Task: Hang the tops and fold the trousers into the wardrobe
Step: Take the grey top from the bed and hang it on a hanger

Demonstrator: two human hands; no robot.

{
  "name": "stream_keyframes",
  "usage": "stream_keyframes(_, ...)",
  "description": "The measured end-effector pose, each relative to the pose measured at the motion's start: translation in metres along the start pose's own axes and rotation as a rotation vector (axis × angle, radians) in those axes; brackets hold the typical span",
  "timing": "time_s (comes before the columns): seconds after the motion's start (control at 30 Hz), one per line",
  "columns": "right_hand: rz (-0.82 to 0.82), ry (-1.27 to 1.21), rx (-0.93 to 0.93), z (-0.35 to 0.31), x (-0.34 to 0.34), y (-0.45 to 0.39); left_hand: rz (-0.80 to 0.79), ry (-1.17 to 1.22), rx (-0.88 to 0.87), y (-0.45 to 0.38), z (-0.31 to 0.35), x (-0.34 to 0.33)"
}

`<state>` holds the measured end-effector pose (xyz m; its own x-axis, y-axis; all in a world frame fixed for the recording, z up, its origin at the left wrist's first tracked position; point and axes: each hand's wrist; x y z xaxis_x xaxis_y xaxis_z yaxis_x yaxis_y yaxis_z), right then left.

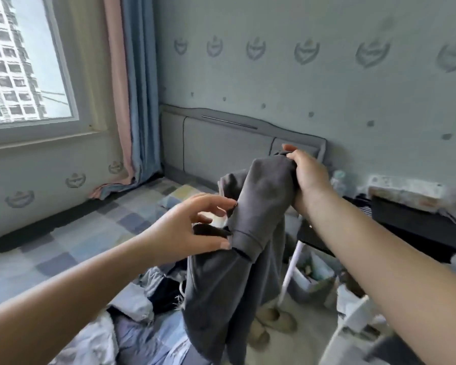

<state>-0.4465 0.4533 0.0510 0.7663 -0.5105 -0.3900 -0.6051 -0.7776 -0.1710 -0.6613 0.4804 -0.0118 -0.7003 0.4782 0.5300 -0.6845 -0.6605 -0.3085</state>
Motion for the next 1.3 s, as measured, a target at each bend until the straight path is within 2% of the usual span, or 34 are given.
stream_keyframes(0.1,0.119,0.044,0.061,-0.031,0.055,0.004,-0.178,-0.117,-0.154,-0.022,0.024,-0.046)
stream_keyframes(0.27,0.287,0.131,0.170,-0.080,0.163,0.013,-0.199,-0.006,-0.340,-0.068,0.079,-0.140)
stream_keyframes(0.43,0.389,0.212,0.211,-0.127,0.277,0.037,-0.279,0.245,-0.265,-0.110,0.151,-0.241)
stream_keyframes(0.63,0.490,0.311,0.129,-0.174,0.391,0.072,-0.407,0.488,-0.213,-0.155,0.254,-0.351)
stream_keyframes(0.8,0.460,0.332,0.177,-0.232,0.458,0.098,-0.525,0.498,-0.139,-0.183,0.323,-0.445)
stream_keyframes(0.87,0.429,0.465,0.218,-0.244,0.478,0.109,-0.608,0.477,-0.115,-0.191,0.339,-0.477)
stream_keyframes(1.03,0.521,1.035,0.259,-0.254,0.529,0.132,-0.843,0.525,-0.105,-0.203,0.383,-0.545)
stream_keyframes(1.17,0.716,1.225,0.247,-0.269,0.570,0.146,-1.024,0.553,-0.135,-0.216,0.408,-0.587)
stream_keyframes(1.3,0.894,1.414,0.136,-0.281,0.604,0.149,-1.187,0.631,-0.118,-0.236,0.429,-0.623)
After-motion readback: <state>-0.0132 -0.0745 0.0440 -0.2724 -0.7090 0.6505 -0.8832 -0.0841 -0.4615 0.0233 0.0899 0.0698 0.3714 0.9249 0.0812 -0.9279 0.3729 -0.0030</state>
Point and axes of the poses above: each hand's wrist, its own y-axis away from the middle knuckle, its own x-axis out of the back of the hand, z = x × y, and after that the axes turned 7 degrees about x, right-handed
